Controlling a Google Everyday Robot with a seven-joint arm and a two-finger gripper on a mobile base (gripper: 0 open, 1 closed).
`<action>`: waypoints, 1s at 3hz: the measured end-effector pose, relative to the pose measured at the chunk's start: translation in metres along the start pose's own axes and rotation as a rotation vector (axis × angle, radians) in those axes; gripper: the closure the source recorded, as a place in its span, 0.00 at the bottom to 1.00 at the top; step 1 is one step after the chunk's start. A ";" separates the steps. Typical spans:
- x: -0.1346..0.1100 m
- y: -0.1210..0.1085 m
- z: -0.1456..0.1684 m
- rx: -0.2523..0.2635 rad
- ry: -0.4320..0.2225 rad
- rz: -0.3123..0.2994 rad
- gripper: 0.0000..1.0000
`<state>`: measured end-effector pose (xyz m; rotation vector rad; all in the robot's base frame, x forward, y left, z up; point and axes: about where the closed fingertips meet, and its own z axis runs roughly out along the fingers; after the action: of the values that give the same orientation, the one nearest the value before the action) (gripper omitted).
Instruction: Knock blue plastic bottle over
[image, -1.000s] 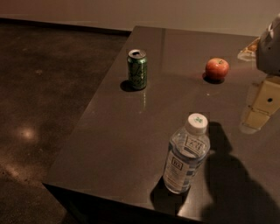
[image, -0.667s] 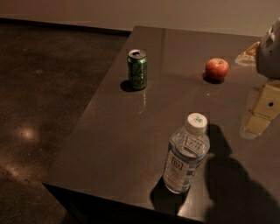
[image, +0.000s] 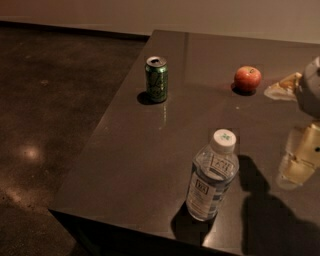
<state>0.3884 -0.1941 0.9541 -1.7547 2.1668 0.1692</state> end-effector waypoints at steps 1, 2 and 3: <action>-0.004 0.022 0.005 -0.011 -0.100 0.007 0.00; -0.020 0.040 0.011 -0.007 -0.211 -0.006 0.00; -0.041 0.056 0.021 -0.009 -0.304 -0.044 0.00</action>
Offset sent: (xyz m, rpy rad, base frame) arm -0.0498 0.0575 -0.0114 0.3445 -0.0909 0.0746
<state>0.3450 -0.1370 0.9419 -1.6574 1.9118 0.4066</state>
